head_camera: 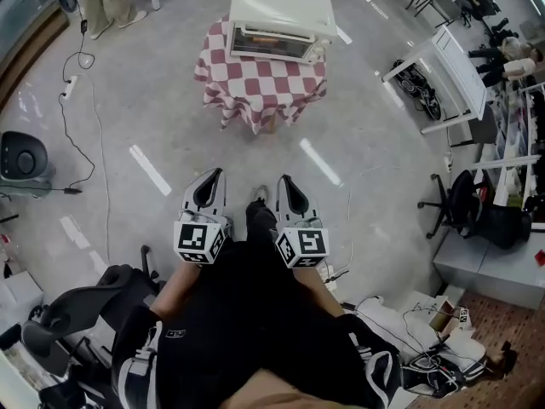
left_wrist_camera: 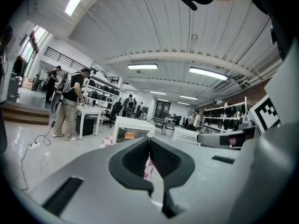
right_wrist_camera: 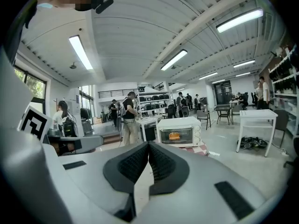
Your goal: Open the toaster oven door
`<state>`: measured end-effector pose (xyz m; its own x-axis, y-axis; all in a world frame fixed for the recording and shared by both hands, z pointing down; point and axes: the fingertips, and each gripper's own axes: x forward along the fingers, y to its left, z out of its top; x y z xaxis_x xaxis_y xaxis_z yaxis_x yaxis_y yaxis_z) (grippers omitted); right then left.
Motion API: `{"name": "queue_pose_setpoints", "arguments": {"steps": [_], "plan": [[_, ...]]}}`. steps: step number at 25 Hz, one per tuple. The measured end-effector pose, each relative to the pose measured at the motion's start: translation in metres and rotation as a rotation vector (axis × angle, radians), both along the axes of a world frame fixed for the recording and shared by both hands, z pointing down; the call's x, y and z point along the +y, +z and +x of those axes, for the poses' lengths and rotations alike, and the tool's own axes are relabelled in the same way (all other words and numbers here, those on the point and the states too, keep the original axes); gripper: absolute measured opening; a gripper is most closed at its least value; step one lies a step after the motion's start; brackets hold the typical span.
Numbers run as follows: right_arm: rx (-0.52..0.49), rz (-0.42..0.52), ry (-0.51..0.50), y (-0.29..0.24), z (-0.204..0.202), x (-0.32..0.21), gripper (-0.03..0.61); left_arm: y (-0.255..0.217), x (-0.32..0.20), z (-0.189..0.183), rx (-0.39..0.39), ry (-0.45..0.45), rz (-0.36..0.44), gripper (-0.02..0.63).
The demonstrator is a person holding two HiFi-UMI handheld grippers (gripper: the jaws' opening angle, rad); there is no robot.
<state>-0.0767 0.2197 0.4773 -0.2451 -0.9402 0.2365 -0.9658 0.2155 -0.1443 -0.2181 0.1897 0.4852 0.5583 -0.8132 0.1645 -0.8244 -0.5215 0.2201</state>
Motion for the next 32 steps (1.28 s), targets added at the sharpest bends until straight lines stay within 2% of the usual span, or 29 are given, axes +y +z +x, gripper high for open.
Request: {"name": "queue_pose_setpoints", "arguments": {"steps": [10,14,18,26,32], "plan": [[0.003,0.024,-0.052,0.003,0.046,-0.126,0.026,0.005,-0.116,0.042,-0.038,-0.055,-0.023,0.011],[0.005,0.041,-0.087,-0.006,0.078,-0.183,0.026,-0.012,-0.172,0.076,-0.027,-0.083,-0.006,0.011],[0.02,0.06,-0.13,-0.012,0.103,-0.229,0.026,-0.018,-0.213,0.101,0.006,-0.131,-0.022,0.011],[0.006,0.043,-0.177,0.0,0.136,-0.279,0.026,0.0,-0.259,0.126,0.018,-0.186,-0.082,0.011],[-0.005,0.038,-0.182,0.009,0.143,-0.302,0.026,0.011,-0.293,0.138,0.026,-0.169,-0.103,0.011]]}}
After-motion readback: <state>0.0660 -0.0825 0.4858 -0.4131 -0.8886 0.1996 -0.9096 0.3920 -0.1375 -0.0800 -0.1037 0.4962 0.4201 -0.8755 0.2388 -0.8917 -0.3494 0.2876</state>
